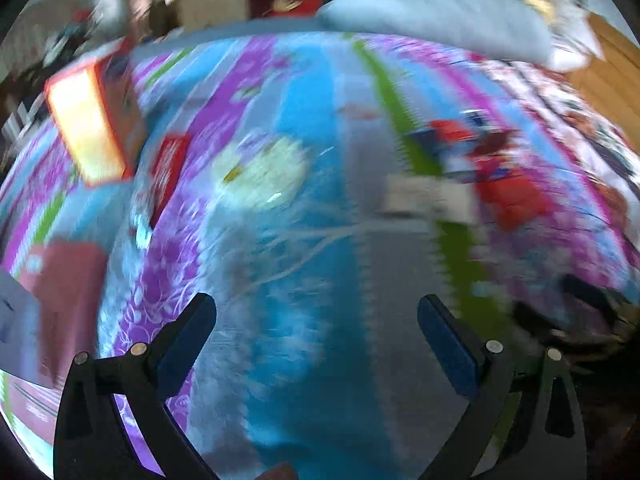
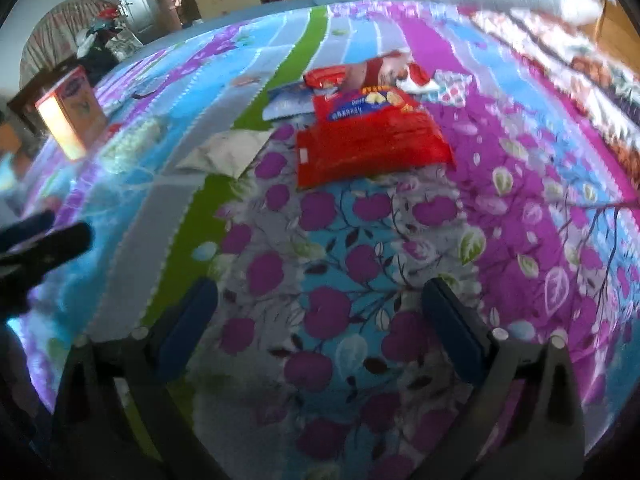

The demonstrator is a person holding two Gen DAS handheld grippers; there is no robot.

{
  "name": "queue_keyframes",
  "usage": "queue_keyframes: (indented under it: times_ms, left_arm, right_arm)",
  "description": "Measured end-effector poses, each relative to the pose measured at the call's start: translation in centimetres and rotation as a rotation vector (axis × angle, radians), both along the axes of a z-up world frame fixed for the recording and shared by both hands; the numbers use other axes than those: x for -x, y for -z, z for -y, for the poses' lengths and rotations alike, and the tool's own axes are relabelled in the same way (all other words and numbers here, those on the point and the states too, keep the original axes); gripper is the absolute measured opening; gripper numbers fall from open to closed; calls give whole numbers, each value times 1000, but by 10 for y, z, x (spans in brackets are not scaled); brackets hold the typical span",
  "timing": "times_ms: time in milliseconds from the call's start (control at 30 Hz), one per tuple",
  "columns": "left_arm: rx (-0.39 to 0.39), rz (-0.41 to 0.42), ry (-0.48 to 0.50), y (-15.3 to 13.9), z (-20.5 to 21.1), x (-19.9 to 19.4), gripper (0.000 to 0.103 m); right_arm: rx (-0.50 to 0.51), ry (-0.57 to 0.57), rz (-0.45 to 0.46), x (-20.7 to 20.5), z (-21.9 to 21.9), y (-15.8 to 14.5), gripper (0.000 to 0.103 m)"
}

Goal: Organize snacks

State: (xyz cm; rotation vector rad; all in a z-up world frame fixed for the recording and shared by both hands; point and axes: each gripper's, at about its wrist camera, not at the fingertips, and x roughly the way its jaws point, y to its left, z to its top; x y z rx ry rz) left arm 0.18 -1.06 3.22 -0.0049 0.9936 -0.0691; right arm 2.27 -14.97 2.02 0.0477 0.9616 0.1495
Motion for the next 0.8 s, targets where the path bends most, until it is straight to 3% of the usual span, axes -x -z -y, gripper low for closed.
queue_keyframes:
  times_ms: [133, 400, 567, 800]
  left_arm:
    - [-21, -19, -62, 26, -15, -10, 103]
    - [-60, 61, -88, 30, -9, -5, 103]
    - [-9, 60, -83, 31, -17, -7, 103]
    - [-9, 70, -83, 31, -17, -8, 103]
  right_arm:
    - [30, 6, 23, -6, -2, 3, 103]
    - [60, 19, 50, -8, -5, 10, 103]
    - [66, 19, 56, -8, -6, 10, 103]
    - [52, 19, 56, -9, -5, 10, 103]
